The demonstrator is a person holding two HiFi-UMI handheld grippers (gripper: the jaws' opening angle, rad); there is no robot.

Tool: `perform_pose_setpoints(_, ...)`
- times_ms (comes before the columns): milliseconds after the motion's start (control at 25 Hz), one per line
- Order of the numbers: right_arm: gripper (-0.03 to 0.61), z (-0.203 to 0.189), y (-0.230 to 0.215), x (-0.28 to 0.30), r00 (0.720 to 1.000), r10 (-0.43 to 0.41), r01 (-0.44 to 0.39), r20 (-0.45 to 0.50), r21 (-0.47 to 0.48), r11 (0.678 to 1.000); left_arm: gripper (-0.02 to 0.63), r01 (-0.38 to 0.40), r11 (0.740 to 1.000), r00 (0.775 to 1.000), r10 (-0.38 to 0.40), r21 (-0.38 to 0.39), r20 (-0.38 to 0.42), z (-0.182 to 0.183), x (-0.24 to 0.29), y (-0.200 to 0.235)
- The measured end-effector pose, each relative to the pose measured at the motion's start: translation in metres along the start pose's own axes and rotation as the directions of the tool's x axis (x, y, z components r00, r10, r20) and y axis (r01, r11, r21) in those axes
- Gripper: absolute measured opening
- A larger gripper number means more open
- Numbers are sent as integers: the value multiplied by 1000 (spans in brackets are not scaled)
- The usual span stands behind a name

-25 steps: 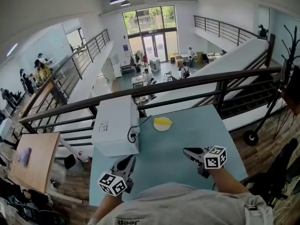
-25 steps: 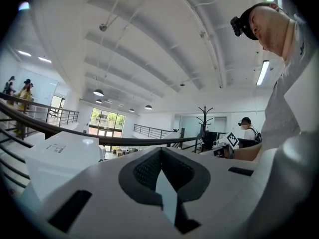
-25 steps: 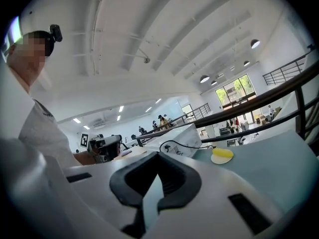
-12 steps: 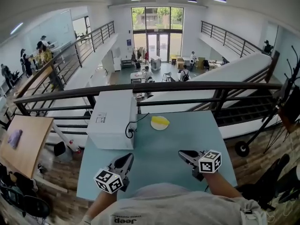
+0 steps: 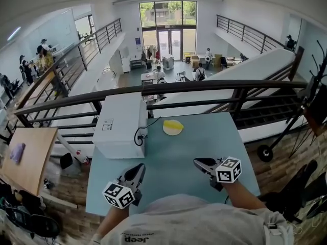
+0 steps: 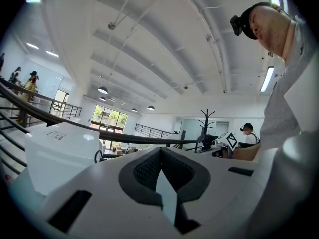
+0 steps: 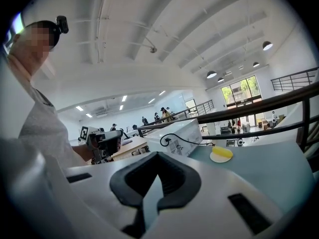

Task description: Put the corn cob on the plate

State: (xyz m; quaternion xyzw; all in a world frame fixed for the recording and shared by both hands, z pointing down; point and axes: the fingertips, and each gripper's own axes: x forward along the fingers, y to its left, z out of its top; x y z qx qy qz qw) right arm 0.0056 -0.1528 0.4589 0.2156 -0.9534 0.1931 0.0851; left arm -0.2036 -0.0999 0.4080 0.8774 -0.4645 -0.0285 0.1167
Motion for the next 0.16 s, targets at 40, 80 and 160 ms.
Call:
perform_pose_setpoints(40, 15, 1, -1, -1, 1000, 0, 0, 1, 0, 1000, 9, -1, 1000, 1000, 1, 0, 1, 1, 1, 0)
perform_pose_setpoints(80, 15, 2, -2, -1, 1000, 0, 0, 3, 3, 1000, 9, -2, 1000, 1000, 2, 1, 1, 1, 2, 0)
perform_pose_setpoints(160, 15, 3, -5, -4, 1000, 0, 0, 8, 9, 1000, 9, -2, 1000, 1000, 2, 1, -1, 1, 4, -1)
